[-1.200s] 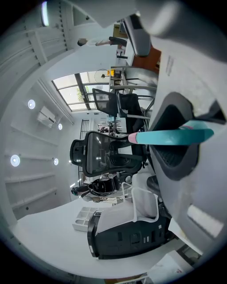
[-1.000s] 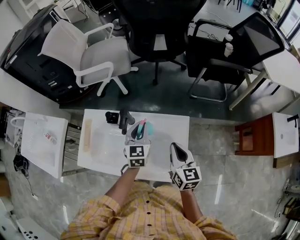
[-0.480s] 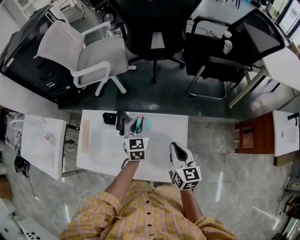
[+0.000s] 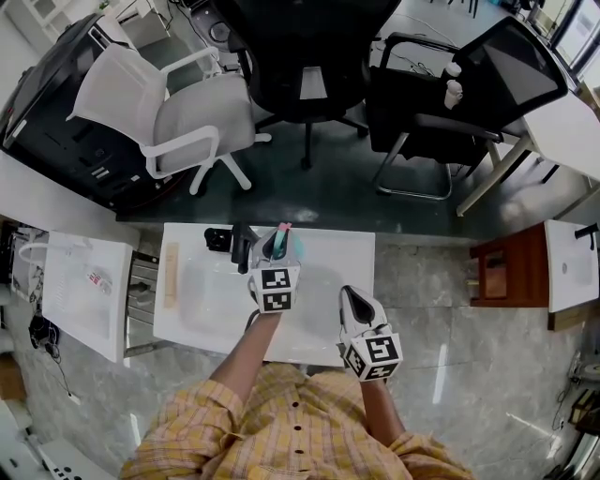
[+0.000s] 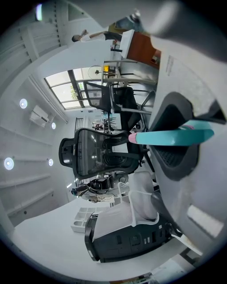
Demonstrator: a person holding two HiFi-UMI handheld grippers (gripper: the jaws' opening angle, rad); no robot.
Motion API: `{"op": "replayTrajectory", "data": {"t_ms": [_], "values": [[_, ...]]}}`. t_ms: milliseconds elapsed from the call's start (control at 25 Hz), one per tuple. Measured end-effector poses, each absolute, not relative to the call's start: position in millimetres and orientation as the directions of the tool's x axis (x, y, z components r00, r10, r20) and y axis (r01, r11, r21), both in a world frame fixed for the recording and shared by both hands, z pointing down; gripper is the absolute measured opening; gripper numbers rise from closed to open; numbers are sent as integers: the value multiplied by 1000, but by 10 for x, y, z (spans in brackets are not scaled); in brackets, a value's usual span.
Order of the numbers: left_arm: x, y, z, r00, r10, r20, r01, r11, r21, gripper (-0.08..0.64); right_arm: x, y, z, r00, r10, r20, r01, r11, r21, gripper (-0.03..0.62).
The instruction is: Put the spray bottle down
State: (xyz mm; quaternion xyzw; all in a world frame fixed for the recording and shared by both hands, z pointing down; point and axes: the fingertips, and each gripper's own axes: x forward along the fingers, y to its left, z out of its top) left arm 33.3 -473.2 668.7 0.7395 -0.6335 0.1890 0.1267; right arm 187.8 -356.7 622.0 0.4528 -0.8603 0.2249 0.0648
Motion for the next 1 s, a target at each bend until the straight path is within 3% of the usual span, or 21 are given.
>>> {"op": "replayTrajectory", "data": {"t_ms": [720,1000], "values": [[333,-4839,6691,166,-884,438,-986,-159,54,77,1917,-3542,6133,-578,-758,301,-809,483,-336,-2],[316,-4801,6610,181,-890,418,-983,-166,73,146,1892,-3513,6096,-576,-763,294,-810,484,-332,-2]]}}
